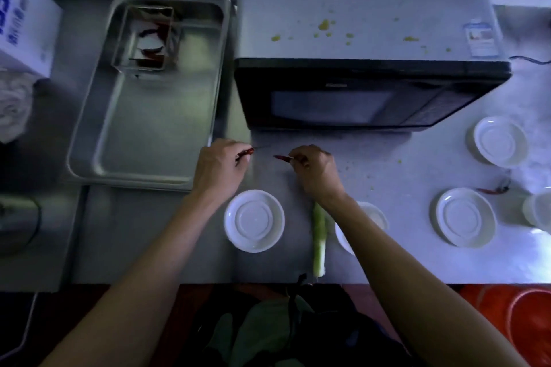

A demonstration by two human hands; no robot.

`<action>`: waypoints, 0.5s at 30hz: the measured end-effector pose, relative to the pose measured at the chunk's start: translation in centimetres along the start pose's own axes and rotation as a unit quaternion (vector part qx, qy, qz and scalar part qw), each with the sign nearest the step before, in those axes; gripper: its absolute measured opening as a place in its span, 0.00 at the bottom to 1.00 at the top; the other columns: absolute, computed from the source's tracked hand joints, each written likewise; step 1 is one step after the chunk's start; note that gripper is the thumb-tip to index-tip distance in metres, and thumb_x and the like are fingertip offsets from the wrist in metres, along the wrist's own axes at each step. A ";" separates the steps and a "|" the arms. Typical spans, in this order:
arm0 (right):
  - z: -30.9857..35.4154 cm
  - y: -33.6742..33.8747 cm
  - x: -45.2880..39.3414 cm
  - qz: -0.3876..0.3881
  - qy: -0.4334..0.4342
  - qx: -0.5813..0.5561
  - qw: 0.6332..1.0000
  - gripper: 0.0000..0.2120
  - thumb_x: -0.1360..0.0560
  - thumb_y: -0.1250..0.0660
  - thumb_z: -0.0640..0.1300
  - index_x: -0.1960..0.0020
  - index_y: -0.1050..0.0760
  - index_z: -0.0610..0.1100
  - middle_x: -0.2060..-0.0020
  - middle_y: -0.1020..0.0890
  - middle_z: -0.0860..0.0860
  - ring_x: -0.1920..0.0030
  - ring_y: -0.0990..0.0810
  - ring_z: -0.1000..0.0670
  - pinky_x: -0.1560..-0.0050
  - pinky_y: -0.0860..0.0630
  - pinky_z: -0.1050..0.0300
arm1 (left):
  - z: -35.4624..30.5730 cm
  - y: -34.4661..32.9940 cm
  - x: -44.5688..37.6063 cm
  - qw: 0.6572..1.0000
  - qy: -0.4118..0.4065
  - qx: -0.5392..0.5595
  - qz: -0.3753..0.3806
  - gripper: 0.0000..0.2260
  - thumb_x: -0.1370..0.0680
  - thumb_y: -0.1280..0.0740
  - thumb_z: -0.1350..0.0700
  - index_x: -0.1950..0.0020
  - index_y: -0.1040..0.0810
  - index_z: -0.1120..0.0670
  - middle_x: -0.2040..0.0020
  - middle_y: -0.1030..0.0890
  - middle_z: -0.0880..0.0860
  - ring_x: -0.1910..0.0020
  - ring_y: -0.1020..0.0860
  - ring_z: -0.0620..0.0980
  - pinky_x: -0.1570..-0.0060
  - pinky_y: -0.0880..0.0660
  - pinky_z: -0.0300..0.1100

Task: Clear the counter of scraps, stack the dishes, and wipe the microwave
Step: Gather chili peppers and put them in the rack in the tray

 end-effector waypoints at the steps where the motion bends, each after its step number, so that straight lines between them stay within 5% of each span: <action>1: 1.3 -0.9 -0.3 0.001 0.001 0.002 1.000 0.07 0.27 0.29 0.36 0.49 0.16 0.40 0.54 0.16 0.42 0.55 0.17 0.40 0.52 0.21 0.47 | 1.5 0.8 0.0 1.000 0.005 -0.001 0.003 0.07 0.24 0.29 0.58 0.47 0.16 0.53 0.55 0.16 0.53 0.54 0.21 0.57 0.54 0.24 0.49; 11: 15.0 -10.8 -5.1 0.022 0.094 0.012 0.995 0.06 0.27 0.28 0.33 0.51 0.16 0.38 0.57 0.17 0.43 0.57 0.18 0.43 0.53 0.24 0.54 | 15.7 8.8 -3.6 0.999 0.038 -0.009 0.005 0.10 0.20 0.33 0.56 0.41 0.16 0.52 0.51 0.16 0.52 0.50 0.23 0.55 0.48 0.26 0.54; 15: 18.4 -12.1 -7.8 -0.005 0.100 0.007 0.995 0.06 0.26 0.28 0.32 0.50 0.17 0.36 0.56 0.17 0.42 0.57 0.18 0.44 0.53 0.20 0.47 | 19.4 10.8 -6.2 0.999 0.035 -0.005 0.010 0.10 0.20 0.33 0.57 0.40 0.17 0.53 0.50 0.16 0.52 0.50 0.22 0.54 0.47 0.26 0.54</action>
Point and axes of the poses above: each hand's wrist, its own x-axis away from the middle knuckle, its own y-axis out of the back of the hand, z = x × y, the point moved 5 cm from there along -x, towards the middle knuckle
